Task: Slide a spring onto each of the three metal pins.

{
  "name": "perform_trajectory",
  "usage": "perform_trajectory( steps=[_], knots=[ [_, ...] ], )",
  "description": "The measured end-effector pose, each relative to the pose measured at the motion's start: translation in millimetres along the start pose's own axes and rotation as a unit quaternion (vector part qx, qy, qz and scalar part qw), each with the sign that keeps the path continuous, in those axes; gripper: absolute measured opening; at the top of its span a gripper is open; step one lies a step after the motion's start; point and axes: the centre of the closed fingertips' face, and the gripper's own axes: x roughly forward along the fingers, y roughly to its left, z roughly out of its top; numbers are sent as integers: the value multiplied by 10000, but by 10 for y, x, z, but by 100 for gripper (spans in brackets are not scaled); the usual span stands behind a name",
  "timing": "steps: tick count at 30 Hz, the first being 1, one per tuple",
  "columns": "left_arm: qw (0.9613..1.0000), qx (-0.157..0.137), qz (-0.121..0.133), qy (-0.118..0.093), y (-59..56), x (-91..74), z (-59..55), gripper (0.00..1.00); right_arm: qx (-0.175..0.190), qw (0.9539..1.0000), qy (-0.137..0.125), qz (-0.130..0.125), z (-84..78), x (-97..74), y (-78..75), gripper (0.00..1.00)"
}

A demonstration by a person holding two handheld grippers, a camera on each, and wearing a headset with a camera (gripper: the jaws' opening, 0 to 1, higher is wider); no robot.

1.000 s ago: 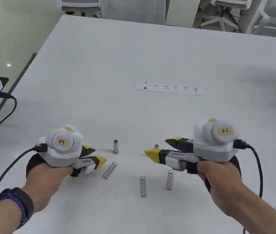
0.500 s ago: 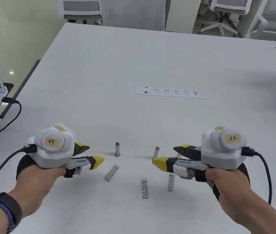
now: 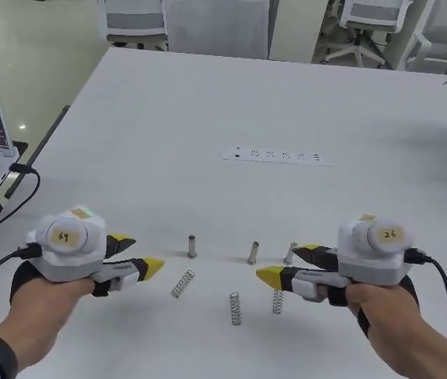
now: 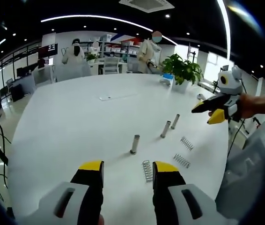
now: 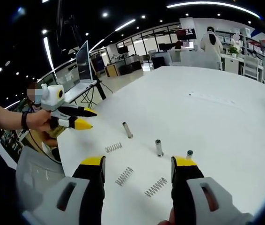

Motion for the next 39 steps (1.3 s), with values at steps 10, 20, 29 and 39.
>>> perform_trajectory(
  steps=[10,20,29,39],
  knots=[
    [9999,-34,102,-109,-47,-204,-16,40,16,10000,-13,-62,-96,-156,-22,58],
    [9996,-98,98,-256,-144,-281,-16,45,70,9999,-6,-105,-219,-295,-35,62],
    [9993,-119,33,-343,-276,-316,-21,49,132,9998,-15,-120,-289,-351,-4,66],
    [9994,-68,-42,-352,-387,-344,-49,51,157,9998,0,-121,-390,-407,65,69]
  ],
)
